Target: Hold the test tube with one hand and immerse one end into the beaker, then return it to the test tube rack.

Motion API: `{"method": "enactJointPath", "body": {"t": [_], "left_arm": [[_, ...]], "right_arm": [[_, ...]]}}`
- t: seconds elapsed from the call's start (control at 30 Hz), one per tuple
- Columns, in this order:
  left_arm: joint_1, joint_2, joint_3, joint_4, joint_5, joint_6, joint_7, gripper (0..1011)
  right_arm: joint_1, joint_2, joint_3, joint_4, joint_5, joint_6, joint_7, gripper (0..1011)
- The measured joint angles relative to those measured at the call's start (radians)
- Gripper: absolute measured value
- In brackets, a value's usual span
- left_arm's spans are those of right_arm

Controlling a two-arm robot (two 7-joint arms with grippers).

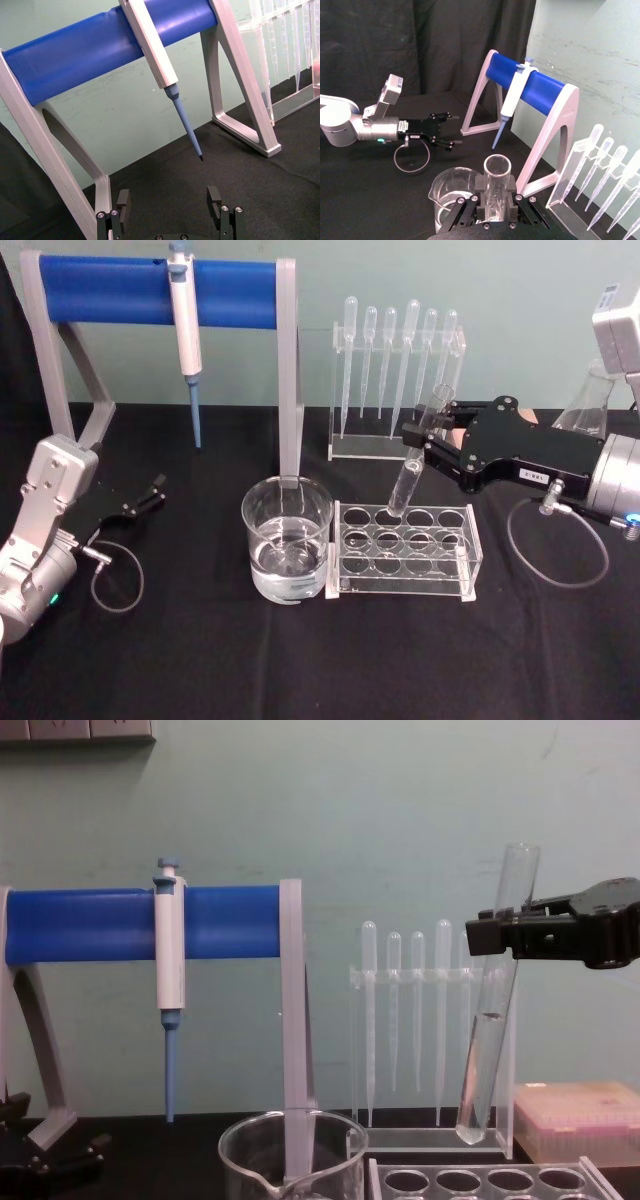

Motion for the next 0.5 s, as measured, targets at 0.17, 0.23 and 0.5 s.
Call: {"method": "enactJointPath", "body": {"t": [0.17,0.23,0.5], "left_arm": [[0.0,0.0,0.0,0.0,0.0,0.0,0.0,1000],[0.0,0.0,0.0,0.0,0.0,0.0,0.0,1000],[0.0,0.0,0.0,0.0,0.0,0.0,0.0,1000]], "right_arm": [[0.0,0.0,0.0,0.0,0.0,0.0,0.0,236],[0.0,0.0,0.0,0.0,0.0,0.0,0.0,236],[0.054,-0.007,-0.001,-0.018,0.036,0.018,0.015,236]]}}
